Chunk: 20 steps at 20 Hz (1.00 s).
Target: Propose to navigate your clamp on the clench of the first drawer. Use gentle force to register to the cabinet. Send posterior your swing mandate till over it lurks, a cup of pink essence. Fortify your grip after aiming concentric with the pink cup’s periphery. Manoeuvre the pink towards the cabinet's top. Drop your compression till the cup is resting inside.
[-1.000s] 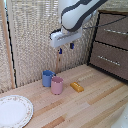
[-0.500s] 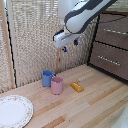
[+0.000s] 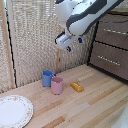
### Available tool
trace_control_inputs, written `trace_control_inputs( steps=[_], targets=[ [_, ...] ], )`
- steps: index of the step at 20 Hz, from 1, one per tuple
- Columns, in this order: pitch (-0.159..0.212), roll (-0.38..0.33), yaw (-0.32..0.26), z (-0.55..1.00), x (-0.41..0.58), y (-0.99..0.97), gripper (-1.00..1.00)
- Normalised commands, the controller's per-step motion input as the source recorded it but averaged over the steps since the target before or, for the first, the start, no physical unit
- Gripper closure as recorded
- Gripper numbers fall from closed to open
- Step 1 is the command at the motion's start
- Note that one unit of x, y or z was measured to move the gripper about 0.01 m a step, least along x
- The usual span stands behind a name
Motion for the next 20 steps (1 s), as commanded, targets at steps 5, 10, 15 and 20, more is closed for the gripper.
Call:
trace_control_inputs(
  steps=[5, 10, 15, 20],
  targets=[
    [0.011, -0.334, 0.055, 0.29, -0.126, 0.0, -1.0],
    [-0.005, -0.321, 0.087, 0.31, -0.099, 0.0, -1.0],
    [-0.01, -0.368, 0.098, 0.08, -0.137, -0.05, -1.0],
    [-0.037, -0.375, 0.114, -0.07, -0.202, -0.15, -1.0]
  ],
)
